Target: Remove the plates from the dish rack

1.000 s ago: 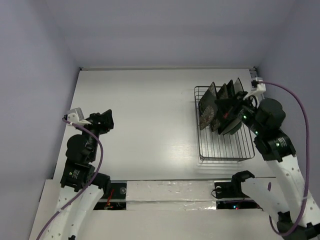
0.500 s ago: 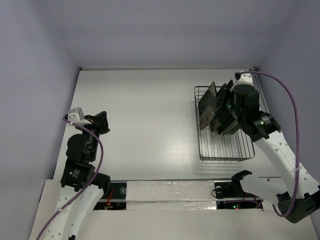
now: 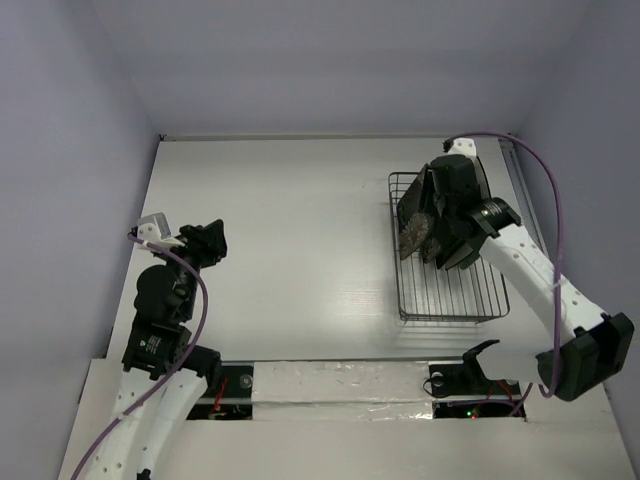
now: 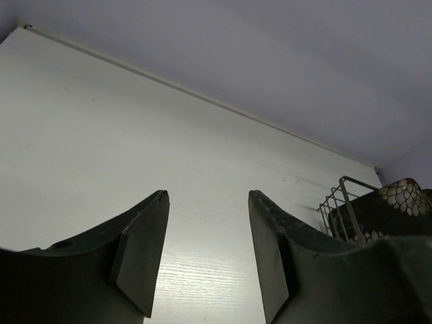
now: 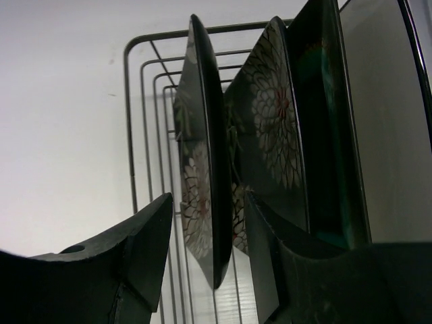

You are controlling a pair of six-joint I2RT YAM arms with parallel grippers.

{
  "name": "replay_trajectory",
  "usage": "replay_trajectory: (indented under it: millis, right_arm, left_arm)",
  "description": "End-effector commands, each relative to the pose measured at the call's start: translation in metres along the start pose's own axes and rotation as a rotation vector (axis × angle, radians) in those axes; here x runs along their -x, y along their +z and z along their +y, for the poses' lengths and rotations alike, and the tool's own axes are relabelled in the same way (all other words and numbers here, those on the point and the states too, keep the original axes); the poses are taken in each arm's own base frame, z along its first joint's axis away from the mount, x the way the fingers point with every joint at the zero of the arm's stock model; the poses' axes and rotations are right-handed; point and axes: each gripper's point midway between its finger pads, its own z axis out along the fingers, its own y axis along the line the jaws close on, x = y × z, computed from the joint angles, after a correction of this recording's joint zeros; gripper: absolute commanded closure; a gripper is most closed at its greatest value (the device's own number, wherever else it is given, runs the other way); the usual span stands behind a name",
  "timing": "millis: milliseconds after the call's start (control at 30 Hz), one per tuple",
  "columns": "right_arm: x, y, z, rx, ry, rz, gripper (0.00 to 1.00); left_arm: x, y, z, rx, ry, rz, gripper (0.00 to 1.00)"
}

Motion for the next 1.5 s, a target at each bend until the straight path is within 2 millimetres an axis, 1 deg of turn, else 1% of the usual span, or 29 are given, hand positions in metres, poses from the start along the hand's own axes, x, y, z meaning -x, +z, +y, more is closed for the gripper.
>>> replay_trajectory:
  millis: [0, 33, 67, 200, 300, 467, 500, 567, 600, 633, 700, 733, 767, 833, 867, 967, 1000, 1067, 1100, 1167, 1200, 1233, 1267, 1300, 1333, 1367, 1400, 1433, 1467]
  right_arm:
    - [0.023, 0.008, -0.011, -0.104, -0.030, -0.038, 0.48]
    - [0.024, 0.011, -0.009, -0.109, -0.035, -0.033, 0.49]
    - [0.018, 0.022, -0.010, -0.126, -0.051, -0.004, 0.49]
    - [0.012, 0.041, -0.002, -0.098, -0.059, 0.024, 0.52]
    - [0.006, 0.051, 0.002, -0.100, -0.075, 0.050, 0.57]
    - [0.009, 0.058, -0.001, -0.142, -0.109, 0.058, 0.66]
    - [0.008, 0.058, -0.004, -0.158, -0.117, 0.064, 0.75]
    - [0.017, 0.055, -0.009, -0.190, -0.128, 0.046, 0.83]
    - [0.019, 0.054, -0.011, -0.196, -0.135, 0.045, 0.91]
    - [0.026, 0.051, -0.012, -0.204, -0.136, 0.030, 0.95]
    - [0.031, 0.046, -0.015, -0.214, -0.149, 0.029, 1.00]
    - [0.035, 0.044, -0.017, -0.226, -0.153, 0.026, 1.00]
    - [0.046, 0.039, -0.017, -0.226, -0.143, 0.006, 1.00]
    - [0.058, 0.030, -0.018, -0.223, -0.139, -0.017, 1.00]
    - [0.072, 0.023, -0.018, -0.217, -0.126, -0.047, 1.00]
    - [0.092, 0.005, -0.022, -0.217, -0.105, -0.092, 1.00]
    - [0.105, -0.005, -0.024, -0.216, -0.093, -0.119, 1.00]
    - [0.121, -0.021, -0.028, -0.215, -0.064, -0.162, 1.00]
    - [0.132, -0.031, -0.030, -0.210, -0.043, -0.190, 1.00]
    - [0.145, -0.050, -0.035, -0.196, 0.001, -0.234, 1.00]
    - [0.150, -0.058, -0.032, -0.177, 0.019, -0.259, 1.00]
    - [0.156, -0.072, -0.026, -0.127, 0.040, -0.290, 1.00]
    - [0.159, -0.078, -0.019, -0.086, 0.062, -0.308, 1.00]
    - [0.165, -0.084, -0.006, -0.025, 0.088, -0.338, 1.00]
    - [0.158, -0.082, 0.014, 0.069, 0.088, -0.325, 1.00]
    - [0.159, -0.085, 0.029, 0.139, 0.098, -0.340, 1.00]
    - [0.168, -0.087, 0.048, 0.218, 0.148, -0.381, 1.00]
    - [0.161, -0.088, 0.075, 0.328, 0.149, -0.364, 1.00]
    - [0.152, -0.081, 0.093, 0.380, 0.151, -0.345, 1.00]
  left_arm:
    - [0.008, -0.001, -0.006, -0.026, -0.013, -0.031, 0.52]
    - [0.009, -0.001, -0.007, -0.028, -0.015, -0.036, 0.52]
    - [0.009, -0.001, -0.007, -0.028, -0.016, -0.035, 0.51]
    - [0.011, -0.003, -0.007, -0.032, -0.017, -0.043, 0.50]
    - [0.011, -0.004, -0.007, -0.034, -0.020, -0.047, 0.49]
    - [0.014, -0.005, -0.008, -0.038, -0.022, -0.055, 0.49]
    - [0.013, -0.005, -0.008, -0.038, -0.022, -0.055, 0.48]
    - [0.013, -0.005, -0.008, -0.038, -0.022, -0.055, 0.47]
    - [0.013, -0.005, -0.007, -0.037, -0.020, -0.054, 0.46]
    - [0.014, -0.005, -0.008, -0.039, -0.023, -0.057, 0.46]
    - [0.015, -0.007, -0.008, -0.042, -0.024, -0.063, 0.45]
    - [0.016, -0.007, -0.008, -0.044, -0.027, -0.065, 0.45]
    - [0.015, -0.007, -0.008, -0.043, -0.026, -0.064, 0.44]
    - [0.016, -0.008, -0.009, -0.044, -0.027, -0.067, 0.44]
    - [0.016, -0.008, -0.009, -0.044, -0.027, -0.067, 0.44]
    - [0.016, -0.008, -0.009, -0.044, -0.027, -0.067, 0.44]
    - [0.016, -0.008, -0.008, -0.044, -0.028, -0.065, 0.42]
    - [0.016, -0.008, -0.008, -0.044, -0.030, -0.065, 0.42]
    - [0.016, -0.009, -0.008, -0.044, -0.030, -0.065, 0.41]
    - [0.017, -0.009, -0.009, -0.045, -0.032, -0.068, 0.38]
    - [0.017, -0.010, -0.009, -0.046, -0.032, -0.069, 0.34]
    - [0.017, -0.010, -0.008, -0.045, -0.033, -0.068, 0.31]
    - [0.018, -0.009, -0.009, -0.047, -0.033, -0.070, 0.29]
    - [0.016, -0.009, -0.009, -0.045, -0.032, -0.068, 0.26]
    - [0.017, -0.008, -0.009, -0.047, -0.033, -0.070, 0.25]
    - [0.017, -0.008, -0.009, -0.047, -0.033, -0.072, 0.24]
    - [0.017, -0.009, -0.009, -0.047, -0.033, -0.072, 0.23]
    - [0.018, -0.009, -0.009, -0.048, -0.033, -0.073, 0.23]
    - [0.017, -0.009, -0.009, -0.047, -0.032, -0.072, 0.23]
